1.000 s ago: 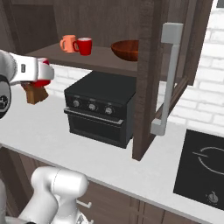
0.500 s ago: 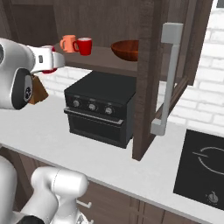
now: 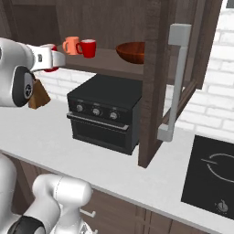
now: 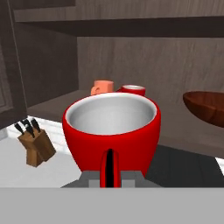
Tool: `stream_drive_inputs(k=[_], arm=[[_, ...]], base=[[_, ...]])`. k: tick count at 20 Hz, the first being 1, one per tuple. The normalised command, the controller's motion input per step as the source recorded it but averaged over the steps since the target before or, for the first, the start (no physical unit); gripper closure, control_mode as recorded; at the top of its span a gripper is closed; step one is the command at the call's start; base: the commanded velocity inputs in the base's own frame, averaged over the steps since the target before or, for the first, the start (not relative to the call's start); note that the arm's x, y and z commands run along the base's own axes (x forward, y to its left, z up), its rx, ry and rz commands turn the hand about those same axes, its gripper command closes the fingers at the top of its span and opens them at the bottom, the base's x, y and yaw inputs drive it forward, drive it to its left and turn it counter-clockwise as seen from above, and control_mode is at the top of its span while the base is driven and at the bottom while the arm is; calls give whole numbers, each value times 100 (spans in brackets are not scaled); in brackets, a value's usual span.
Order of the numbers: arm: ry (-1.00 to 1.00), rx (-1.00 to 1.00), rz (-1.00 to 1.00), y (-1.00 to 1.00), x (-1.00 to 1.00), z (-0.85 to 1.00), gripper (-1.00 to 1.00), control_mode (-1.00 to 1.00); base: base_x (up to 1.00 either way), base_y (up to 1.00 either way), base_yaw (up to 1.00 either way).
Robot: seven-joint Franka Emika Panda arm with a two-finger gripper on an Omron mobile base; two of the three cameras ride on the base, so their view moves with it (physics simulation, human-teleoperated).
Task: Gather all objects into one cabinet and sort the glasses and bowls to opposite sides.
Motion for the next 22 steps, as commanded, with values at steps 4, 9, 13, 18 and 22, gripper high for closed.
stream_drive_inputs(k=[4,9,13,18,22], arm=[[0,1,0,11,34,6,100,-100],[0,5,0,2,48,5,100,-100],[0,4,0,0,49,0,100,-100],[0,1,0,0,43,0,100,-100],[0,0,0,0,41,0,100,-100]], base=[[0,0,0],[0,0,0],[0,0,0],[0,0,0],[0,0,0]])
